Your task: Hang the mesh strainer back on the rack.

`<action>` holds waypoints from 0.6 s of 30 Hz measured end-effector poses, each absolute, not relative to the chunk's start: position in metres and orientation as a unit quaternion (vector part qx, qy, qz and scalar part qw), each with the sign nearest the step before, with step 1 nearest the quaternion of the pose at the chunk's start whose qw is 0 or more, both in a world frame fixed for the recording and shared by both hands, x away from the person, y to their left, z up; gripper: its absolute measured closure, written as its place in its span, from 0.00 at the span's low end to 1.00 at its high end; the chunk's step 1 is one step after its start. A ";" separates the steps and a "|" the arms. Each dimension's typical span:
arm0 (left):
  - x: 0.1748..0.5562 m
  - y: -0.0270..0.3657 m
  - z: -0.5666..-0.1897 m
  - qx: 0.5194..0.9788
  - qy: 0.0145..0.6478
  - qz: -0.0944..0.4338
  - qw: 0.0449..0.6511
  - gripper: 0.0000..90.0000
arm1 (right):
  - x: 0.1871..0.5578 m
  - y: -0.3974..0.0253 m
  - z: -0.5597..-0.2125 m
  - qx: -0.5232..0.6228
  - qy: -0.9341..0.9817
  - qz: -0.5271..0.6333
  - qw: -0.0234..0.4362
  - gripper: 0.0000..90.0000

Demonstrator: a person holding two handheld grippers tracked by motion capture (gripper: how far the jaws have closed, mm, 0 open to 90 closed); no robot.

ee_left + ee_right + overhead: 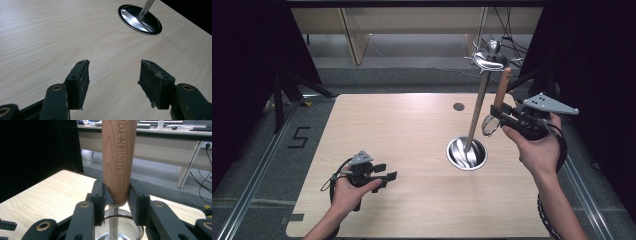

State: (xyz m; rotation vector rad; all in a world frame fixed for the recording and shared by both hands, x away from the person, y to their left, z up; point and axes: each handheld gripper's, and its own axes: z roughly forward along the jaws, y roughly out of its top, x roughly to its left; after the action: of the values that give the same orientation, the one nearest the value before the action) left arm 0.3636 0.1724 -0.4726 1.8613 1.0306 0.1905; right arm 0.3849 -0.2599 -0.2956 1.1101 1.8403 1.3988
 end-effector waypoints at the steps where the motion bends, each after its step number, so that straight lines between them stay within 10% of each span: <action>1: 0.364 0.172 -0.473 0.763 0.423 0.078 0.482 0.45 | 0.385 -0.260 -0.296 0.415 0.688 0.524 0.284 0.77; 11: 0.363 0.172 -0.472 0.763 0.423 0.080 0.482 0.45 | 0.385 -0.261 -0.296 0.413 0.688 0.520 0.292 0.75; 18: 0.363 0.173 -0.472 0.759 0.425 0.079 0.488 0.45 | 0.383 -0.265 -0.301 0.420 0.683 0.520 0.294 0.55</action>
State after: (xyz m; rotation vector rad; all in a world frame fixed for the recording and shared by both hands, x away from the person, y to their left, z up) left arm 0.3628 0.1726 -0.4721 1.8446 1.0321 0.1914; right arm 0.3826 -0.2645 -0.3010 1.1189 1.8194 1.3846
